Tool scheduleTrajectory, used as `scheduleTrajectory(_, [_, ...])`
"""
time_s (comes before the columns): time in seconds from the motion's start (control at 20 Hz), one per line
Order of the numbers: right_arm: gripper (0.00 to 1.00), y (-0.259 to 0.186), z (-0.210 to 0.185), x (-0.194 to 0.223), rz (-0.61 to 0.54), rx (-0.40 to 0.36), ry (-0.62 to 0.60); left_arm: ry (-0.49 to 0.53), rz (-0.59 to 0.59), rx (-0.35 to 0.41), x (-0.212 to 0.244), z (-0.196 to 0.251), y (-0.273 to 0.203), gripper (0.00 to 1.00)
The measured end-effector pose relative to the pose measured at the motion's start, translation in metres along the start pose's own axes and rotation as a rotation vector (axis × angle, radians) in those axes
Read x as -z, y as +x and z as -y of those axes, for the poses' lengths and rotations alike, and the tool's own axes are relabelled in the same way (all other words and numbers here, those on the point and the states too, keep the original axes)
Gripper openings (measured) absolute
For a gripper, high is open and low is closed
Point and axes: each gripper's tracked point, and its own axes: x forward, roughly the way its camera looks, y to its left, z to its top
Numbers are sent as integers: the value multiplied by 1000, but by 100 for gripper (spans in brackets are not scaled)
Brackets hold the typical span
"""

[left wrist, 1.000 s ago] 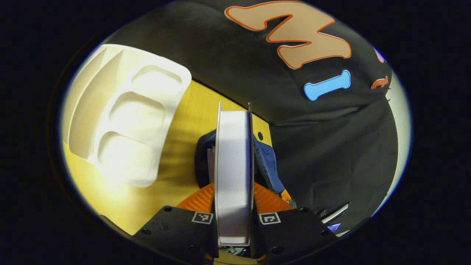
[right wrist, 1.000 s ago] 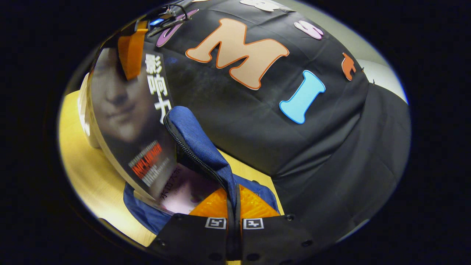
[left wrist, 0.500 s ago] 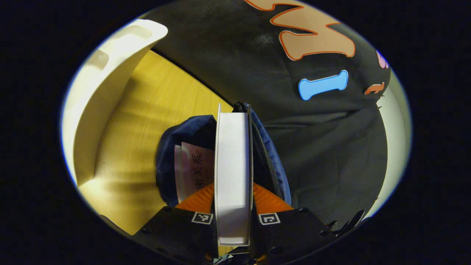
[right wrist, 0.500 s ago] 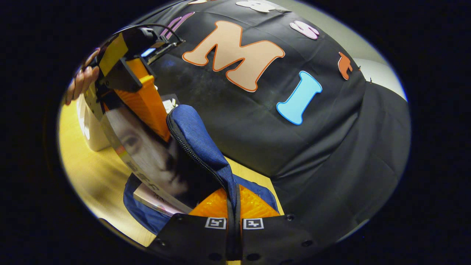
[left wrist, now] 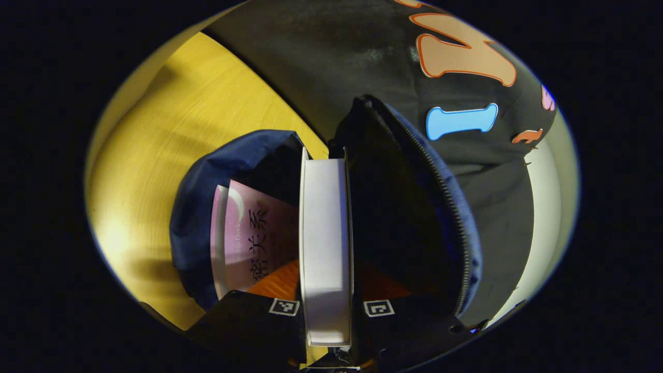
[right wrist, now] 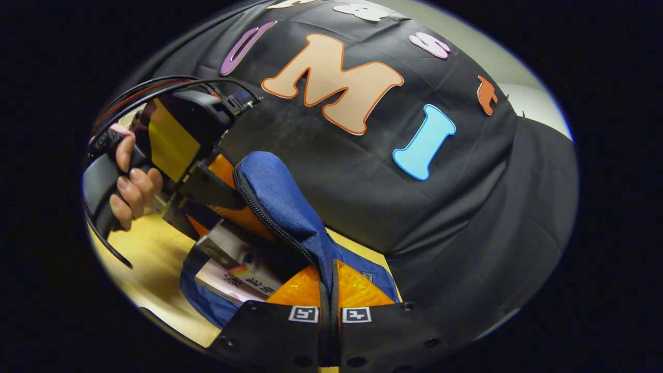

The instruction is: Open the schoolbag, grab two books from the bookshelf and put them into the schoolbag.

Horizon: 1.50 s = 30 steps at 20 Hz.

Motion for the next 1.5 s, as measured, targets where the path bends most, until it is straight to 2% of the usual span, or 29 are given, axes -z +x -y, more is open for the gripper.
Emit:
scheduleTrajectory(0.35, [3,-6,-6,6,-6,-12,-6,-27,-12,17,16,-1,26,33])
scheduleTrajectory(0.45, [5,-6,-6,8,-9,-14,3,-34,-3,6,16,-11,28,31])
scheduleTrajectory(0.55, [5,-4,-7,7,-10,-18,-4,-14,6,-36,14,-18,23,36])
scheduleTrajectory(0.65, [5,-4,-11,10,-15,-32,-9,14,3,-119,13,-33,16,45])
scheduleTrajectory(0.7, [1,-5,-13,11,-16,-41,-6,21,-4,-133,14,-34,10,60])
scheduleTrajectory(0.75, [1,-7,-14,12,-15,-44,-3,29,0,-144,12,-33,6,58])
scheduleTrajectory(0.8, [1,-7,-13,11,-15,-47,-2,49,8,-154,10,-32,-1,69])
scheduleTrajectory(0.85, [3,-6,-12,12,-15,-51,2,80,24,-171,6,-32,-9,69])
scheduleTrajectory(1.0, [3,-7,-12,13,-16,-56,29,207,66,-290,-6,-42,-42,96])
scheduleTrajectory(1.2, [2,-8,-19,14,-18,-73,21,285,105,-366,-9,-44,-88,96])
scheduleTrajectory(1.4, [9,-12,-32,20,-31,-134,58,366,116,-446,0,-47,-136,96])
scheduleTrajectory(1.5, [11,-15,-35,21,-37,-145,66,394,117,-460,8,-41,-154,96])
